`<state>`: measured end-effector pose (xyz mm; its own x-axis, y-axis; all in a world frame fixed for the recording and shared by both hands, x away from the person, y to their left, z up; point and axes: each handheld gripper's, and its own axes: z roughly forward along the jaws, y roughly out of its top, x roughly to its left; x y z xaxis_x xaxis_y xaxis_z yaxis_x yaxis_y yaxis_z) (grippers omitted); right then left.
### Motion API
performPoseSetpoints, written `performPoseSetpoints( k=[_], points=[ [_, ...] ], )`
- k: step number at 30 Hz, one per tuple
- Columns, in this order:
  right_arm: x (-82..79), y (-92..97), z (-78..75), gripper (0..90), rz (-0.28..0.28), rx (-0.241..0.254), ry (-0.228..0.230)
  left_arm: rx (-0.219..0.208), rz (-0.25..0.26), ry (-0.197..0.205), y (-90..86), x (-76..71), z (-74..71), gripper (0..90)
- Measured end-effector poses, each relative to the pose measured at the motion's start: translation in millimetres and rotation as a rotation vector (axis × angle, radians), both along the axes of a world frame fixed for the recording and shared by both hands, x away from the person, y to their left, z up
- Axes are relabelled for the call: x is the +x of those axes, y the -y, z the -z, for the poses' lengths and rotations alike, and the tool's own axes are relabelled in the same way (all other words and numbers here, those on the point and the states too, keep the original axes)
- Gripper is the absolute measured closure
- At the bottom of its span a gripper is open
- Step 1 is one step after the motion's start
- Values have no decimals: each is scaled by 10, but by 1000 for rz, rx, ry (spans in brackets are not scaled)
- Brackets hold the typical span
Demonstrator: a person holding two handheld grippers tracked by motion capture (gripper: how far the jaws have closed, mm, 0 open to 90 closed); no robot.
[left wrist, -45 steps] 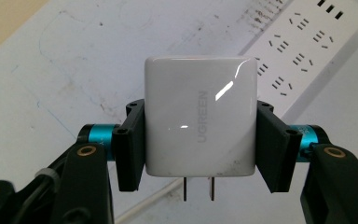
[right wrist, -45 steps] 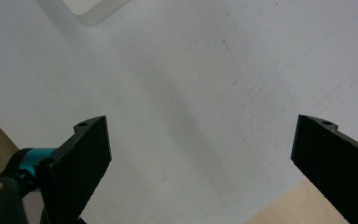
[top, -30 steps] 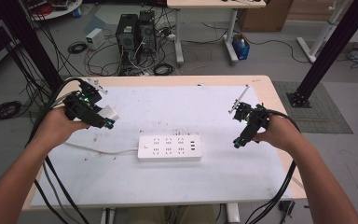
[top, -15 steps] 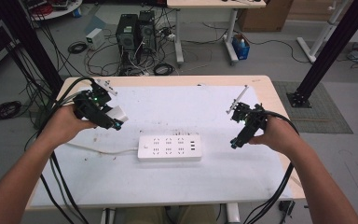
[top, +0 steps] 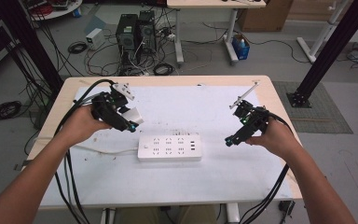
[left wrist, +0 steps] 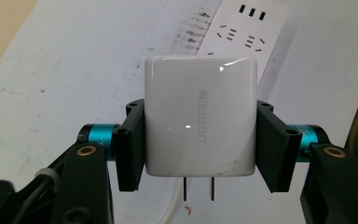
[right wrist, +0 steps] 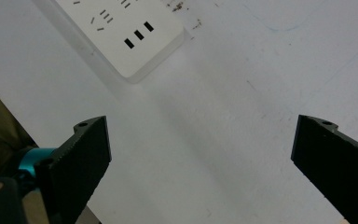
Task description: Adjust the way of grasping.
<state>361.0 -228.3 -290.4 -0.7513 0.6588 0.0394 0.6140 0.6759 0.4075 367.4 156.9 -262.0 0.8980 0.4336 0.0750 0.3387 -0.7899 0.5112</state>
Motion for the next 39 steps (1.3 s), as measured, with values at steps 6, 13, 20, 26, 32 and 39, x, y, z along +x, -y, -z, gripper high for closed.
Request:
performPoseSetpoints(
  k=[6,13,20,26,32,39],
  points=[
    [-57,20,56,41,40,160,-42,-20,57,9,205,-42,110,426],
    [-102,4,132,41,60,337,-100,-51,113,12,452,-93,262,427],
    [-105,-35,202,41,86,443,-152,-67,165,16,652,-112,339,426],
    [-81,-54,284,41,121,546,-218,-102,219,0,780,-114,392,427],
    [-62,-68,314,41,151,639,-282,-136,258,3,878,-114,414,427],
    [-38,-128,349,41,167,671,-331,-150,299,16,992,-119,433,426]
  ],
)
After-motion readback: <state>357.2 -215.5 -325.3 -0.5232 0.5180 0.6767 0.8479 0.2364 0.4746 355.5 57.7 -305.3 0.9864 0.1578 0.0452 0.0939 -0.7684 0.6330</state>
